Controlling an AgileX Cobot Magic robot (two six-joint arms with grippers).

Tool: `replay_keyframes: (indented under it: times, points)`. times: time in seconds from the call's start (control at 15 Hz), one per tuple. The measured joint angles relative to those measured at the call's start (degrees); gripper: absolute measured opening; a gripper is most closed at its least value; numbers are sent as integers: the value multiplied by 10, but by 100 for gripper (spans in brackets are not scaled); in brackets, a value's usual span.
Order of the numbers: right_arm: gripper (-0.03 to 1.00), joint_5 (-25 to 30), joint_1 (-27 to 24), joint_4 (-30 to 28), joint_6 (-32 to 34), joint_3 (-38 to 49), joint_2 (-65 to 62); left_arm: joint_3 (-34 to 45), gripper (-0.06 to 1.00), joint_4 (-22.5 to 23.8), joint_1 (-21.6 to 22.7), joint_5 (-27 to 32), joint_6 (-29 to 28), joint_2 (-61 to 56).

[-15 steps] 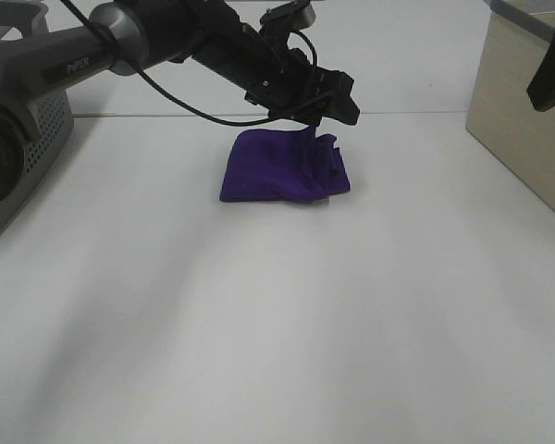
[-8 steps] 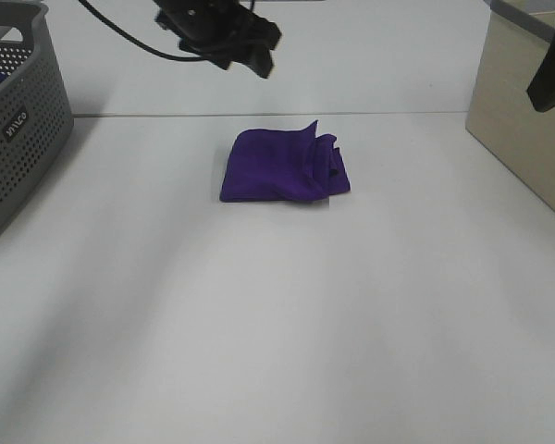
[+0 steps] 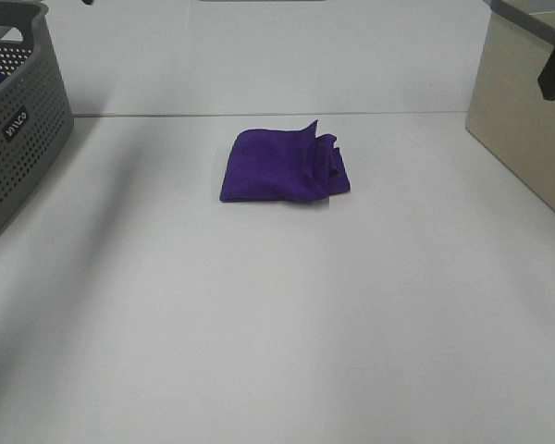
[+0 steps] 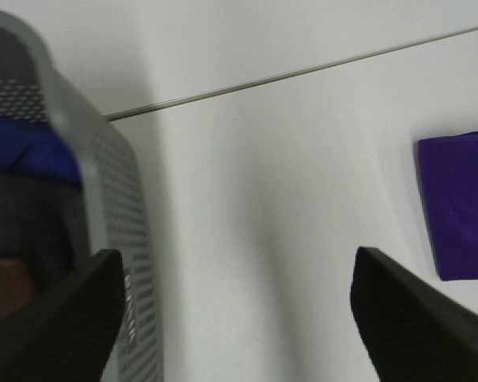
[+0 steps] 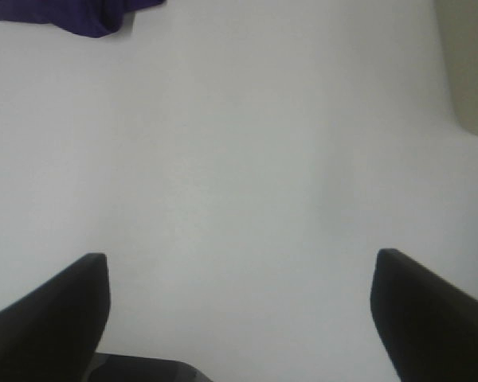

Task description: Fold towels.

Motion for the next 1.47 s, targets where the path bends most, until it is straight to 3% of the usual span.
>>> replay_keyframes:
  times: [0.27,0.47,0.53,0.6,0.67,1.13,1.47]
  points:
    - [85,6,0,-21,13,-17,-45,254,73,6,99,1,-2,-216]
    - [85,6,0,-19,14,27,-146,423,73,10,115,-1,4,-391]
    - [85,7,0,-20,11,55,-199,481,73,10,115,-2,9,-467]
    - [85,8,0,-21,7,106,-295,594,73,15,115,-7,11,-595]
    - [85,10,0,-21,7,128,-340,643,73,18,115,-10,11,-664]
    - [85,-3,0,-39,-21,299,-621,861,73,27,115,-9,13,-1068]
    - [85,-29,0,-47,-38,396,-749,941,73,30,115,1,13,-1224]
